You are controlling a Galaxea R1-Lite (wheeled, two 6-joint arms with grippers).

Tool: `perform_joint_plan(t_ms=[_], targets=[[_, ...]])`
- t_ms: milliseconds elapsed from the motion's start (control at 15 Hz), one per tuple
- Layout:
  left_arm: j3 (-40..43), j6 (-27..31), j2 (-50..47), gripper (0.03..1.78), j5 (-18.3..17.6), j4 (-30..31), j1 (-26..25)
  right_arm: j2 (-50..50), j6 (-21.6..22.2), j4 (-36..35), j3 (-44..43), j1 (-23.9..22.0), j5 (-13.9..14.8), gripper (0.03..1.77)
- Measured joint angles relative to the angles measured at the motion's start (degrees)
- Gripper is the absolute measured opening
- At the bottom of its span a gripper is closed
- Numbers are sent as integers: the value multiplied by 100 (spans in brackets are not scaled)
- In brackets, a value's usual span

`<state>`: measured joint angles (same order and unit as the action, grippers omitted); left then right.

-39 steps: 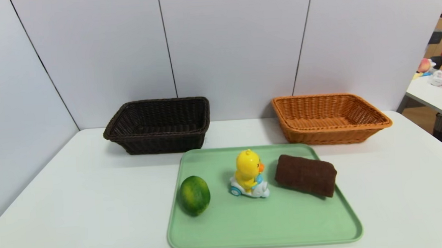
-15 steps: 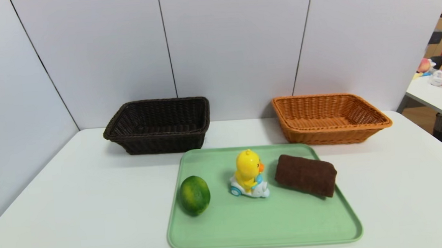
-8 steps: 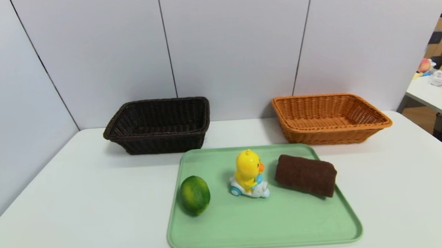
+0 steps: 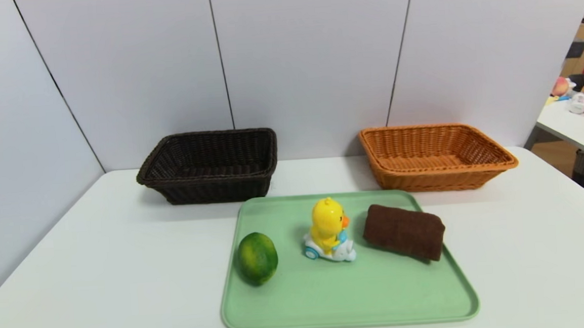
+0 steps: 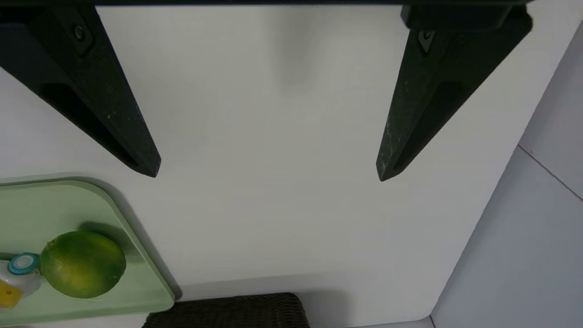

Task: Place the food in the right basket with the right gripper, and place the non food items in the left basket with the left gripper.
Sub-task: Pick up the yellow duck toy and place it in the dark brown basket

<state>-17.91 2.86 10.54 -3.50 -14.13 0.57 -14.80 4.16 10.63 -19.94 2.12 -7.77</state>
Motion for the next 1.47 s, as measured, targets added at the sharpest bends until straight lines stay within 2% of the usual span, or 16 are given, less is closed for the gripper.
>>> perform_joint_plan(t_ms=[133,667,867,1133,1467], targets=[[-384,35,539,169,-20,-232,59,-557,30,4,-262,93,-15,170],[-1794,41,2948,169,-254,-257,144,-2638,24,26,-1059,197,-267,170],[-2150,-2,3744,169,-328,-160,146,-3266,-11,391,-1523,199,-397,170],[-2294,20,4497,169,-802,396,146,-3743,-221,629,-1870,215,-413,170],[-2509,46,5075,169,-1215,525,163,-4203,-227,902,-2280,217,-507,170]])
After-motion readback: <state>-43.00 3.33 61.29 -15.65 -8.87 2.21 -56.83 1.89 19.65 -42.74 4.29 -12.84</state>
